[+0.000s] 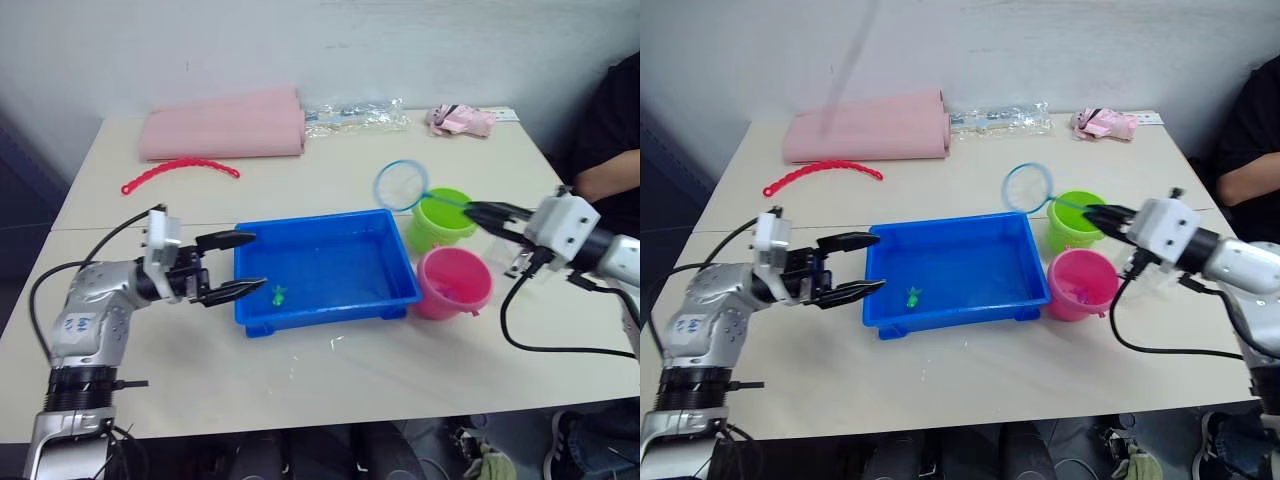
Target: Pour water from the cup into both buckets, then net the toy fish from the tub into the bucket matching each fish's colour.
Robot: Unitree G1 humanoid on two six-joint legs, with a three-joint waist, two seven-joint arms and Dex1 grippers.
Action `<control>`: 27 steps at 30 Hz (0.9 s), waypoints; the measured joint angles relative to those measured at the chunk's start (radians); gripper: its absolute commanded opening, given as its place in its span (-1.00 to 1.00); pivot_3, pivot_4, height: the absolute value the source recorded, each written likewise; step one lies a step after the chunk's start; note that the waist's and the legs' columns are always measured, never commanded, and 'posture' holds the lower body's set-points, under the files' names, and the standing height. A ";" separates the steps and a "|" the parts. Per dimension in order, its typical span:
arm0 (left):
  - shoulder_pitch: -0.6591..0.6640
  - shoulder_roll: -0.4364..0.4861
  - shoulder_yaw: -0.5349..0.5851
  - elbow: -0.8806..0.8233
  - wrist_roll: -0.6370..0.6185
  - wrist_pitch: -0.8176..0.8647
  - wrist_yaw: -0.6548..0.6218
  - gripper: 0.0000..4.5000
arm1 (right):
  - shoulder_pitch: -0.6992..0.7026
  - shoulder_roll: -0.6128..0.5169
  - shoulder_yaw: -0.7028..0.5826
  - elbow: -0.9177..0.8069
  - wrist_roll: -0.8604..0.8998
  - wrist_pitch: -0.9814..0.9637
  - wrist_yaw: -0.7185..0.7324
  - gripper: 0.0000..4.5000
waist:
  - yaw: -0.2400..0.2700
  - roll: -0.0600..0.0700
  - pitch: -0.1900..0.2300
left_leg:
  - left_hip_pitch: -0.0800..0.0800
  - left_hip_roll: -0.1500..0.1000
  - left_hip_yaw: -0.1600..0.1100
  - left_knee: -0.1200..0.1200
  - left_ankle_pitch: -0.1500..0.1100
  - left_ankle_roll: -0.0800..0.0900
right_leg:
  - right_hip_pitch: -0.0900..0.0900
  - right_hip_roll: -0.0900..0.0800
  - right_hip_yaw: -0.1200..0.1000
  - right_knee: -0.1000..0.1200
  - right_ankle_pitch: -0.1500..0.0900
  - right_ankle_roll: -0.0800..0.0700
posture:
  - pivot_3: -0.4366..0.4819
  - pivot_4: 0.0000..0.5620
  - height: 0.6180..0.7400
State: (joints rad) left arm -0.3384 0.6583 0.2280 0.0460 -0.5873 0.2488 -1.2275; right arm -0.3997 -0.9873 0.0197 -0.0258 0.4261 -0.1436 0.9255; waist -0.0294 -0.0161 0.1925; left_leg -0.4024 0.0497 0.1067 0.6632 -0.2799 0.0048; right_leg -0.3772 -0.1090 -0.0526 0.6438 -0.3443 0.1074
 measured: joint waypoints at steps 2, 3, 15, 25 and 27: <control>0.047 0.054 0.024 -0.002 0.000 -0.003 -0.020 0.99 | -0.042 0.032 0.074 -0.033 0.002 0.082 0.076 -1.00 | 0.000 0.000 0.000 | 0.000 -0.001 0.000 -0.001 0.000 0.000 | -0.001 -0.001 -0.001 0.000 0.000 -0.001 | -0.05 -0.47 1.00; 0.070 0.083 0.030 -0.001 0.002 -0.003 -0.036 0.99 | -0.065 0.058 0.100 -0.033 -0.006 0.110 0.092 -1.00 | -0.001 0.000 0.000 | 0.000 -0.001 0.000 -0.001 -0.001 0.000 | -0.001 -0.001 -0.002 -0.001 -0.001 -0.001 | -0.05 -0.47 1.00; 0.175 0.307 0.053 0.007 0.068 -0.019 -0.150 0.99 | -0.234 0.211 0.333 0.136 -0.232 0.193 0.198 -1.00 | 0.000 0.000 0.000 | -0.003 -0.004 0.001 -0.001 -0.004 0.003 | -0.003 -0.005 -0.003 -0.001 -0.001 -0.001 | -0.05 -0.47 1.00; 0.237 0.307 0.091 -0.070 0.065 0.021 -0.101 0.99 | -0.259 0.435 0.368 0.176 -0.252 0.267 0.209 -1.00 | -0.001 0.000 0.000 | -0.005 -0.002 0.012 -0.001 -0.004 0.003 | -0.013 -0.002 0.000 0.010 -0.001 -0.001 | -0.05 -0.47 1.00; 0.245 0.306 0.109 -0.072 0.064 0.032 -0.085 0.99 | -0.245 0.435 0.345 0.164 -0.235 0.295 0.212 -1.00 | 0.001 0.000 0.000 | -0.005 -0.002 0.013 -0.001 -0.005 0.003 | -0.013 -0.003 0.000 0.010 -0.001 -0.001 | -0.05 -0.47 1.00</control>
State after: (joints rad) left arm -0.0934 0.9640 0.3370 -0.0261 -0.5235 0.2807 -1.3121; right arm -0.6443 -0.5527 0.3649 0.1382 0.1913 0.1512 1.1376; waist -0.0288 -0.0165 0.1925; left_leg -0.4071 0.0473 0.1195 0.6625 -0.2845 0.0082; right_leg -0.3907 -0.1118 -0.0525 0.6535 -0.3449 0.1065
